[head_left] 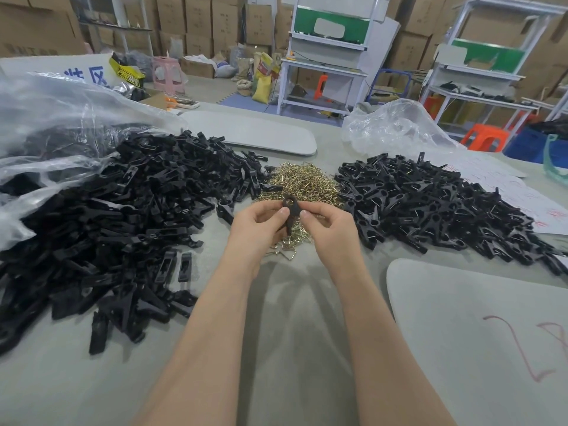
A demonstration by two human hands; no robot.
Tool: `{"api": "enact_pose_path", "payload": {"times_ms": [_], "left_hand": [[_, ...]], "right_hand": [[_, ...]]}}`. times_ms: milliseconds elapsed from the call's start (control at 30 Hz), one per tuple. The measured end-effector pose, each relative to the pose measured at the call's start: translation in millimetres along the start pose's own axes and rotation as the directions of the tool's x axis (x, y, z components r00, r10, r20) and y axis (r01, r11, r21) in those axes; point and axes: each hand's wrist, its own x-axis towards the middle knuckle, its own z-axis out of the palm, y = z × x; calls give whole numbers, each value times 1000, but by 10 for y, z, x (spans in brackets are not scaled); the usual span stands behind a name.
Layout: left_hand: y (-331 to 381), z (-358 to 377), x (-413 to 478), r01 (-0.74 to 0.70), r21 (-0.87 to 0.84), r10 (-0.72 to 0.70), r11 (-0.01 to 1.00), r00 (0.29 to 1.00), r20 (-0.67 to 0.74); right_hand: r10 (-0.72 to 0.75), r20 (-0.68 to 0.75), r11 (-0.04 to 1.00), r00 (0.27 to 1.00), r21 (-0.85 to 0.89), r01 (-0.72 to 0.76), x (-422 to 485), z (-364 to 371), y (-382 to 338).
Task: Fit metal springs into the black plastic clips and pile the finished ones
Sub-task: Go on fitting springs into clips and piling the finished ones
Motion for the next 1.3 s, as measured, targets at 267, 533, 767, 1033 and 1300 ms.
{"api": "enact_pose_path", "payload": {"times_ms": [267, 533, 767, 1033, 1300], "left_hand": [[94, 0, -53, 87, -129, -75, 988, 992, 98], [171, -102, 14, 57, -624, -142, 779, 986, -88], [224, -127, -18, 122, -776, -280, 619, 957, -73], [196, -103, -27, 271, -763, -330, 587, 941, 80], [158, -101, -5, 277, -696, -276, 663, 954, 118]], "right_hand": [[226, 185, 846, 956, 449, -287, 5, -48, -80], [212, 26, 970, 977, -126, -207, -14, 14, 14], [302, 178, 704, 937, -704, -93, -70, 186, 41], [279, 188, 697, 942, -715, -63, -68, 144, 35], [254, 91, 926, 963, -309, -215, -33, -16, 24]]}}
